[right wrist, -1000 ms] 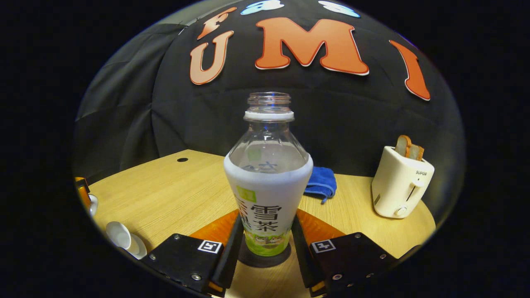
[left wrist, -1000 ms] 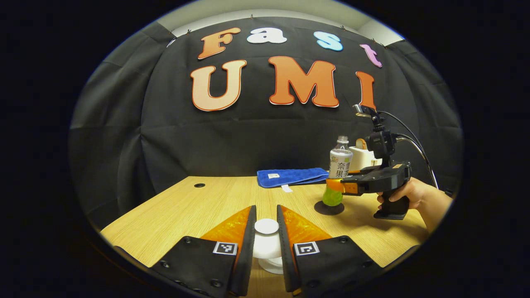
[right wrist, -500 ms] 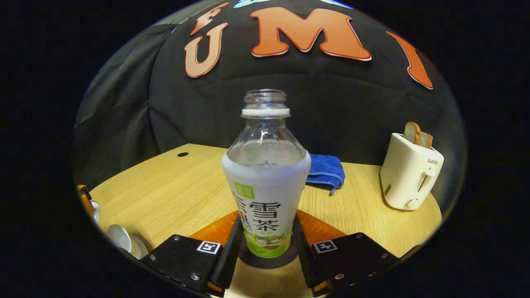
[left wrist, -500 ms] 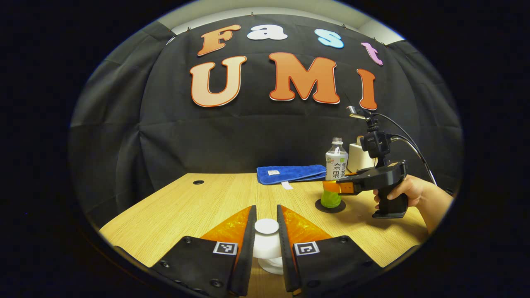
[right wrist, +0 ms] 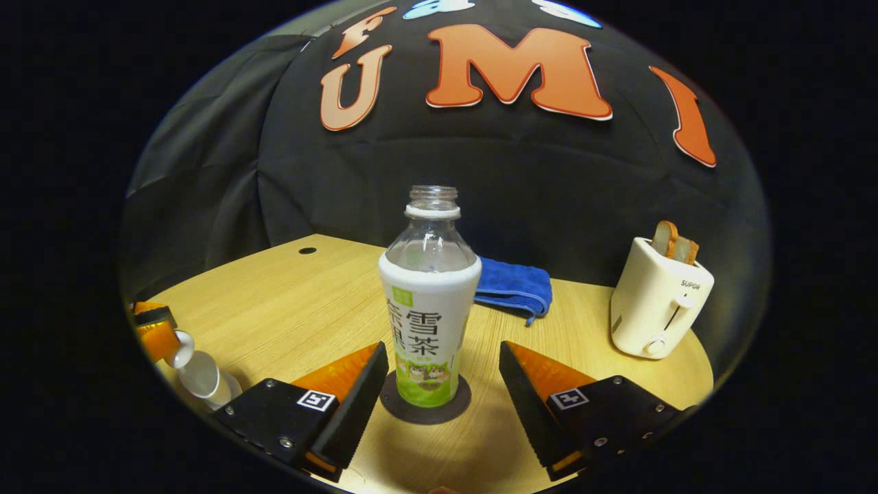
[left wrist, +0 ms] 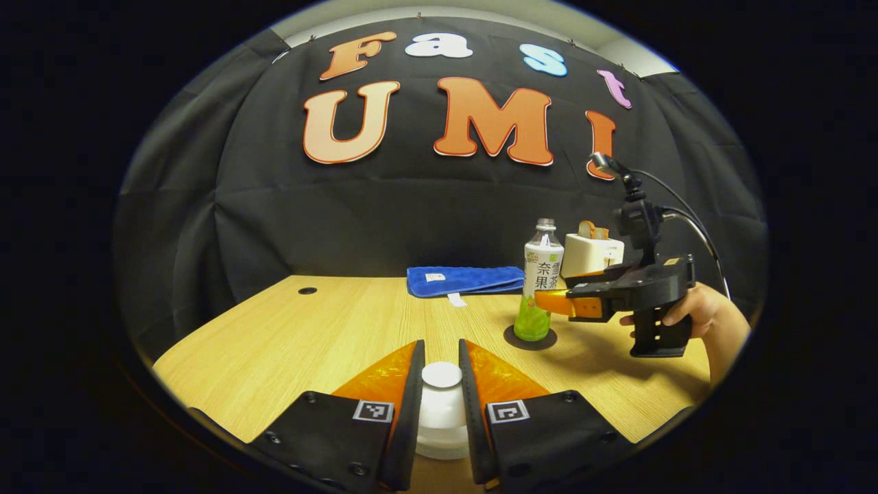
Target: Open the teacup lid with one hand, grasp the water bottle and pour water into the teacup with the other hand; after pouring, place the water bottle on the coaster and then close the teacup lid.
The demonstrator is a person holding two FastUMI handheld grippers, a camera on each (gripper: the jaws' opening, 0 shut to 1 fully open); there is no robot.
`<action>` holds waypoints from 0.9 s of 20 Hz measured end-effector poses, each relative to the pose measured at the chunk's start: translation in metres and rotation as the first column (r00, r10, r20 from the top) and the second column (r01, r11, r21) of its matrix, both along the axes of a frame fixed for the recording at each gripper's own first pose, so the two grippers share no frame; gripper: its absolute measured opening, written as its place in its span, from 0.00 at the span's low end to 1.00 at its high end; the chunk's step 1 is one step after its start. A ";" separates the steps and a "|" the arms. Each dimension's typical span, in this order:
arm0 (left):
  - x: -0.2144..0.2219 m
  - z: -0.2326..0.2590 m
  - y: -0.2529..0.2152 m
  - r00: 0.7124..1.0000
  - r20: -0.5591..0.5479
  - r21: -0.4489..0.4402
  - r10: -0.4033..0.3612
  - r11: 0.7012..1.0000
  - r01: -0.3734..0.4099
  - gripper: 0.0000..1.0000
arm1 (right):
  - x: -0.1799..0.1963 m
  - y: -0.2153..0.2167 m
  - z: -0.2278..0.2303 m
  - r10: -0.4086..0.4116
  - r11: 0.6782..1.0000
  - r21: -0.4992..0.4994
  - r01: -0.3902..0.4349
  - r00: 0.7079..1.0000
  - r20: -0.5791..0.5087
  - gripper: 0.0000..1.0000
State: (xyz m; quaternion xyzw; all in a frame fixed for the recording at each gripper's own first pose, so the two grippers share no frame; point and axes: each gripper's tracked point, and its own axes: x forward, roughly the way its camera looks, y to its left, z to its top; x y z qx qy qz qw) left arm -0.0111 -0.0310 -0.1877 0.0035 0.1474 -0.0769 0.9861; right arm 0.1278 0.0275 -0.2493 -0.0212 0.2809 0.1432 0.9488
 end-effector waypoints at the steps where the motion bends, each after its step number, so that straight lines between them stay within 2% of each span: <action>1: -0.001 -0.005 -0.001 1.000 -0.007 0.000 -0.002 1.000 0.002 0.36 | -0.006 -0.002 0.004 0.005 1.000 0.002 -0.005 1.000 0.006 0.98; 8: -0.005 -0.037 0.002 0.997 -0.076 -0.016 0.019 1.000 -0.021 0.36 | -0.031 -0.010 0.032 0.000 0.999 0.040 -0.003 0.998 0.065 0.98; 12: -0.006 -0.037 -0.005 0.998 -0.063 0.001 0.007 1.000 -0.007 0.37 | -0.038 -0.013 0.040 0.003 0.999 0.036 -0.006 0.996 0.088 0.98; 15: -0.008 -0.034 -0.005 0.999 -0.049 0.024 0.009 1.000 -0.008 0.34 | -0.043 -0.014 0.043 0.002 0.999 0.045 -0.006 0.995 0.096 0.98; 17: -0.007 -0.035 -0.005 0.999 -0.053 0.034 0.007 0.999 -0.006 0.37 | -0.047 -0.016 0.044 -0.002 0.999 0.054 -0.003 0.995 0.095 0.98; 18: -0.007 -0.033 -0.005 0.999 -0.052 0.036 0.005 0.999 -0.003 0.53 | -0.048 -0.017 0.046 -0.009 0.998 0.058 0.003 0.995 0.098 0.98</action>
